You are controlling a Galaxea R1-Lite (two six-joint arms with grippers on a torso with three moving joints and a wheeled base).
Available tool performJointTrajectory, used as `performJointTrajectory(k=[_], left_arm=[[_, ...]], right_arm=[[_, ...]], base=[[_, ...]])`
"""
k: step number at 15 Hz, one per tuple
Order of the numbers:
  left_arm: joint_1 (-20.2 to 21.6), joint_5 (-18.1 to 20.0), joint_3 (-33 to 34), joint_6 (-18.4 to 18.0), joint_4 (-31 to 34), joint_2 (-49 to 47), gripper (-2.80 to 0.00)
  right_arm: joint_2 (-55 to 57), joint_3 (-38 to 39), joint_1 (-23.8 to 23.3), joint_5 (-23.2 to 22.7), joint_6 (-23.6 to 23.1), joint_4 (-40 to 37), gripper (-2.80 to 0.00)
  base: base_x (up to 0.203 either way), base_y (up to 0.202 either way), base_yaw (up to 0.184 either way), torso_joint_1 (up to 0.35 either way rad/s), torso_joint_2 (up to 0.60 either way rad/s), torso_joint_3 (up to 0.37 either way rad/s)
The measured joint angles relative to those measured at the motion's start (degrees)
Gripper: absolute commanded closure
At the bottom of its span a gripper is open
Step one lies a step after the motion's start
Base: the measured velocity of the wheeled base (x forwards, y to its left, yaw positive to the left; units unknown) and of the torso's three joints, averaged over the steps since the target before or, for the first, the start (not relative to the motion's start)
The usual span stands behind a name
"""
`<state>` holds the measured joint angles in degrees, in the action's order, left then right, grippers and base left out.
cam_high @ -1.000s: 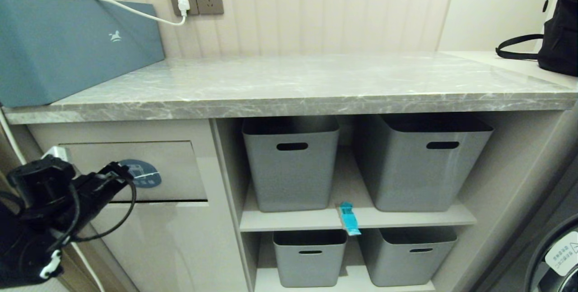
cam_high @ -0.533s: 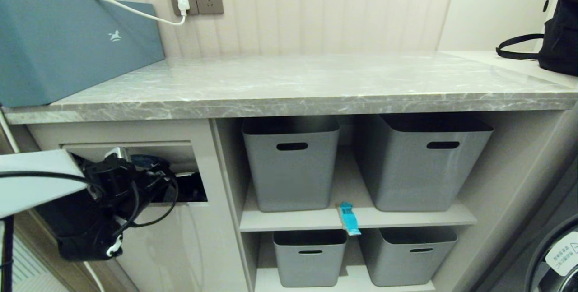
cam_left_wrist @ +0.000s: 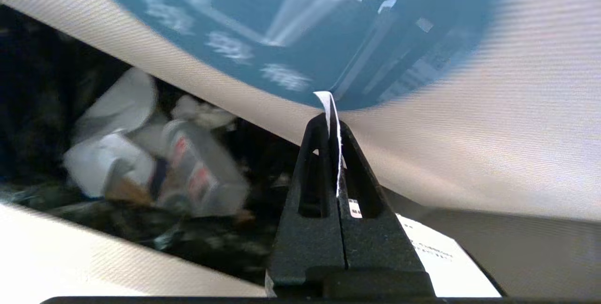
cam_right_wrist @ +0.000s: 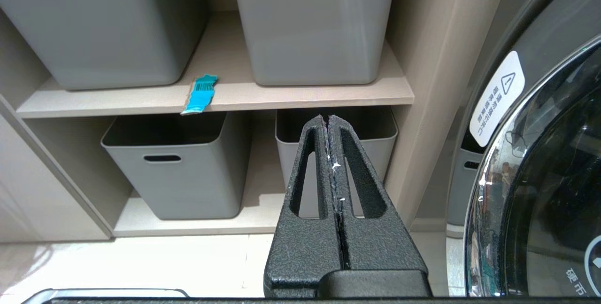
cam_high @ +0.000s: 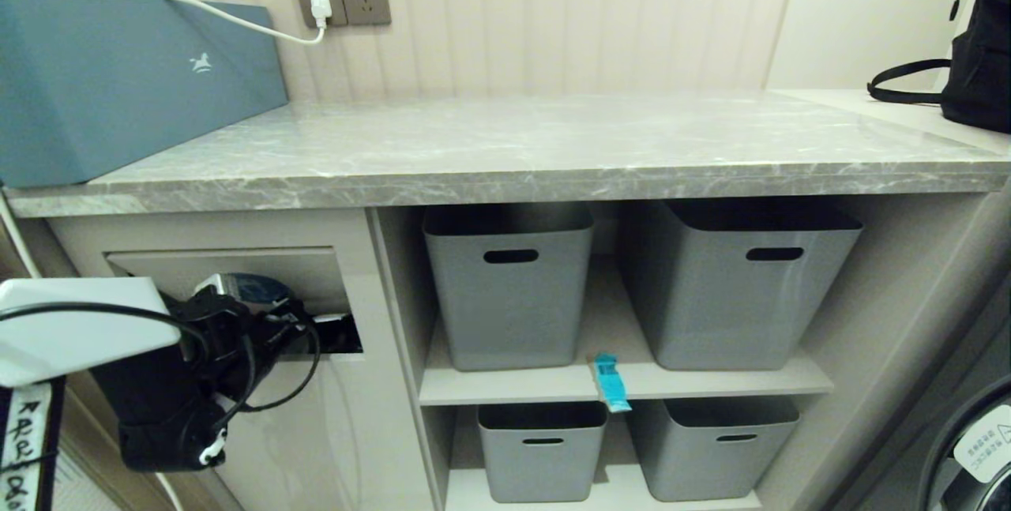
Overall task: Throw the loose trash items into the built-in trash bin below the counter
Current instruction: Put the garbage in the trash can
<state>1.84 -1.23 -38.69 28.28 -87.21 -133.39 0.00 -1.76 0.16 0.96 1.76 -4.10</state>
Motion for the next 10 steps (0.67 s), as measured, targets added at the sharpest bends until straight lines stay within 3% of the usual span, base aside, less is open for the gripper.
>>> performJointTrajectory(k=[9,10], left_arm=[[0.33,0.18,-3.82,0.62,0.02,-3.39,0.00],[0.28,0.18,-3.91,0.62,0.02,-3.61,-0.87]], right_arm=[[0.00,0.00,0.00,0.00,0.00,-0.01,0.00],[0.00,0.00,0.00,0.00,0.00,-0.01,0.00]], base=[[0.000,0.000,0.000,0.000,0.00,0.000],[0.000,0.000,0.000,0.000,0.00,0.000]])
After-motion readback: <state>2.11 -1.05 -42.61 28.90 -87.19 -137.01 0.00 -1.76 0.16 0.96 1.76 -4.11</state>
